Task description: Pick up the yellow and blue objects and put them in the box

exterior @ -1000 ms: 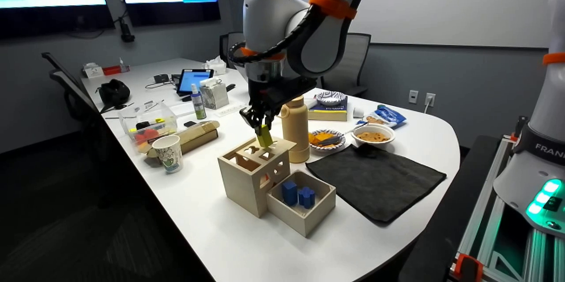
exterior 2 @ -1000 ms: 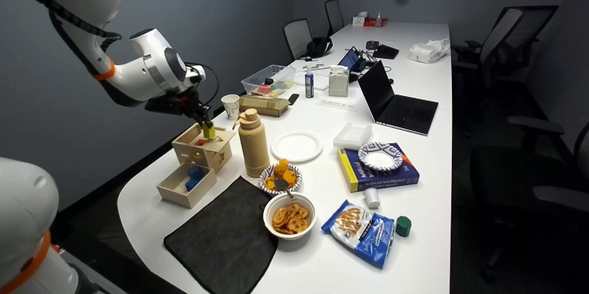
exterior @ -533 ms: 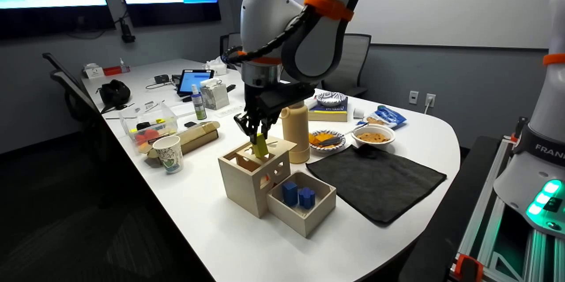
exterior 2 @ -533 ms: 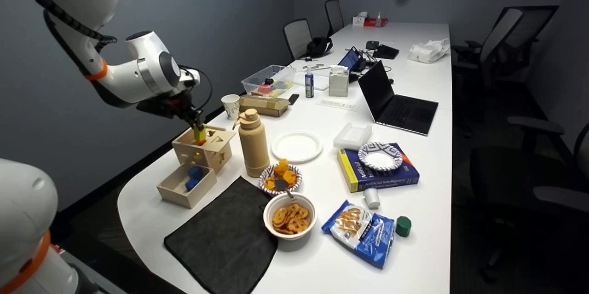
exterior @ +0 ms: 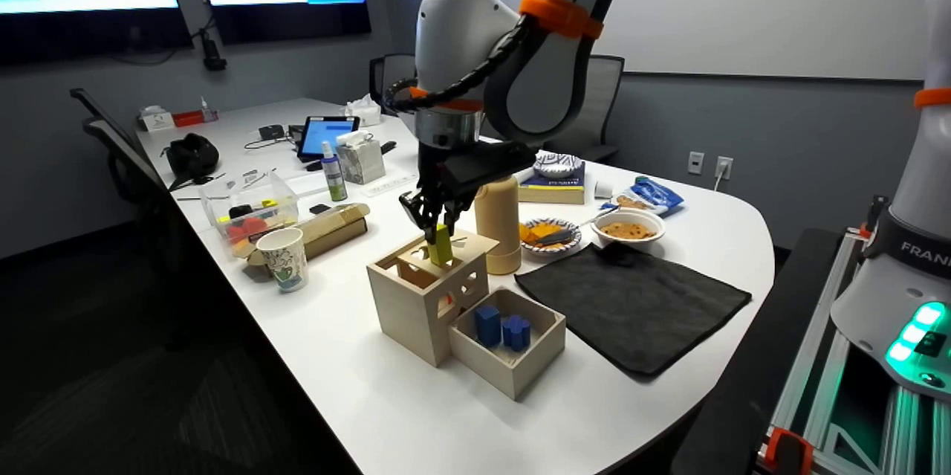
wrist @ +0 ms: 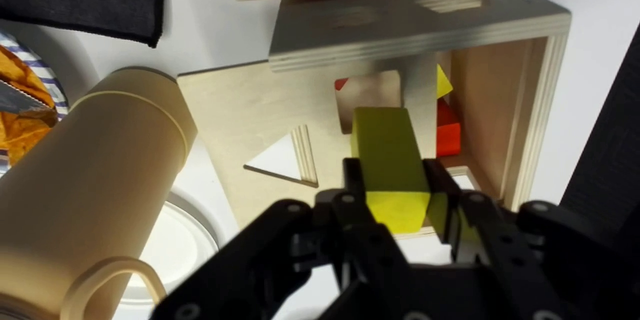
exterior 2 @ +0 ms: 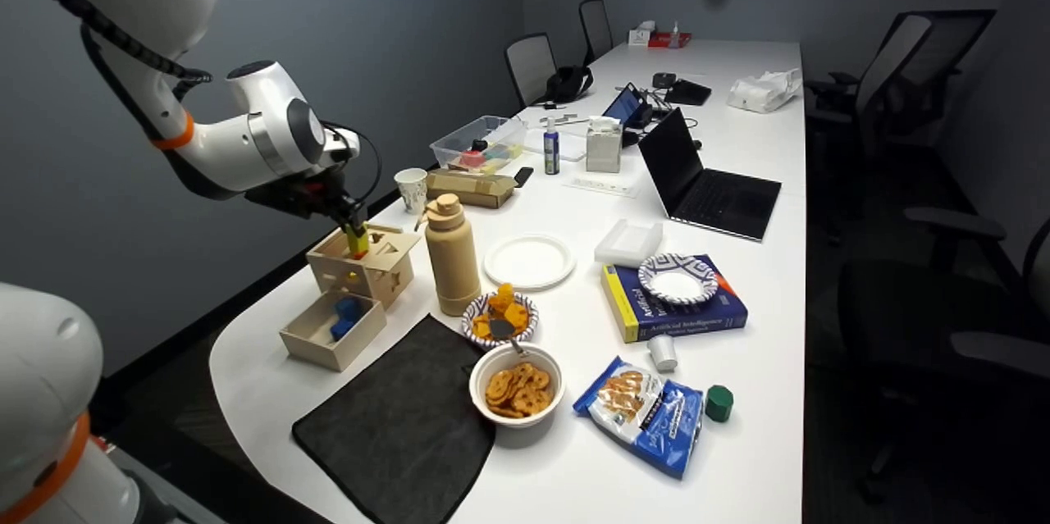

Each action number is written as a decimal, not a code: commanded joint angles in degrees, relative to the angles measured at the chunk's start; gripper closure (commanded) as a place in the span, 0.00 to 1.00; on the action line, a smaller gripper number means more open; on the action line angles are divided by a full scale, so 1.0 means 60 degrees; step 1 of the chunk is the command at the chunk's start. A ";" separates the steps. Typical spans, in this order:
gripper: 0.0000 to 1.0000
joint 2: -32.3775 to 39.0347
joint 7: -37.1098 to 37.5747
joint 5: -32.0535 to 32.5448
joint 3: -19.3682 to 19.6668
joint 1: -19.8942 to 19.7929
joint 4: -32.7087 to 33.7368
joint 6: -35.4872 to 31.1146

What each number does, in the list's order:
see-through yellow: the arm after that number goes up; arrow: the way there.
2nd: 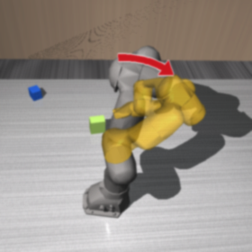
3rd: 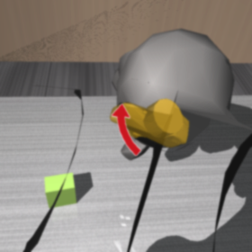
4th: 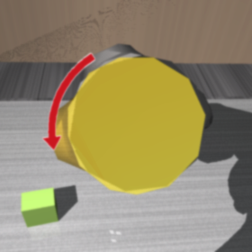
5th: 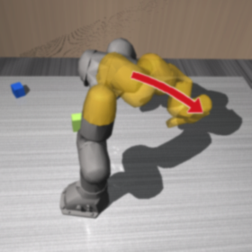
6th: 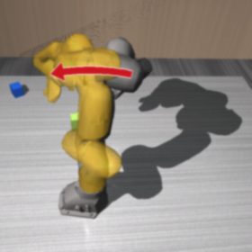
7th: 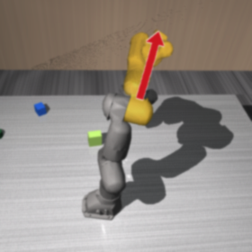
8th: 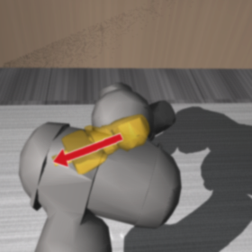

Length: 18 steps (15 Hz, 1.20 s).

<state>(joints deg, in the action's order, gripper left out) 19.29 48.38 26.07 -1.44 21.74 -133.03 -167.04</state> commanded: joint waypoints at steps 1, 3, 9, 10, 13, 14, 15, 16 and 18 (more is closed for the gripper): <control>0.89 -0.0150 0.0183 0.0058 0.0137 0.0000 -0.0385 -0.0510; 0.89 -0.0176 0.0177 0.0037 0.0154 0.0020 -0.0490 -0.0617; 0.89 -0.0312 0.0261 0.0048 0.0172 0.0111 -0.0755 -0.0698; 0.89 -0.0349 0.0300 0.0087 0.0215 0.0145 -0.0794 -0.0685; 0.89 -0.0410 0.0365 0.0110 0.0240 0.0176 -0.0851 -0.0662; 0.89 -0.0451 0.0400 0.0130 0.0252 0.0198 -0.0877 -0.0657; 0.89 -0.0500 0.0399 0.0127 0.0231 0.0199 -0.0914 -0.0653; 0.89 -0.0543 0.0408 0.0136 0.0232 0.0217 -0.0939 -0.0626; 0.89 -0.0624 0.0344 0.0059 0.0147 0.0184 -0.0995 -0.0545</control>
<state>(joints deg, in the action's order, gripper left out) 18.28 49.21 26.09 -0.84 22.18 -136.65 -169.89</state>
